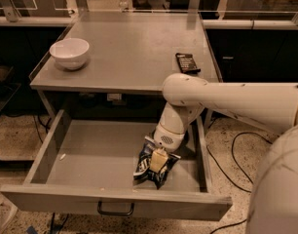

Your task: Place blue chip bag into top drawer

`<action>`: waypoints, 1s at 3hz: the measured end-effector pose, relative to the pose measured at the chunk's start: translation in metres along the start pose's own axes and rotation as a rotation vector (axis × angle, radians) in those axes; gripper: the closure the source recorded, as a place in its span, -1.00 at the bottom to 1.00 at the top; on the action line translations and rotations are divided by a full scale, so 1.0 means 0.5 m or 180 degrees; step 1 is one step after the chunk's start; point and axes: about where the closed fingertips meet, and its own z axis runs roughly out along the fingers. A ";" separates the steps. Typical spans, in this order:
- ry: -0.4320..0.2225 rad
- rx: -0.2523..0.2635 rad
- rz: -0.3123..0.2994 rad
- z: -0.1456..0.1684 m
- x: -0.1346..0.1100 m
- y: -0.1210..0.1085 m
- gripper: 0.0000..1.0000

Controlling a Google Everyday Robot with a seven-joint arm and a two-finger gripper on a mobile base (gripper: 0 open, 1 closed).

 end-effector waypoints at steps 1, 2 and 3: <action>0.0000 0.0000 0.0000 0.000 0.000 0.000 -0.40; 0.0000 0.0000 0.0000 0.000 0.000 0.000 -0.89; 0.0000 0.0000 0.0000 0.000 0.000 0.000 -1.00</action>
Offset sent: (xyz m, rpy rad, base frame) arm 0.0000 0.0000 0.0000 0.0000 0.0000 0.0000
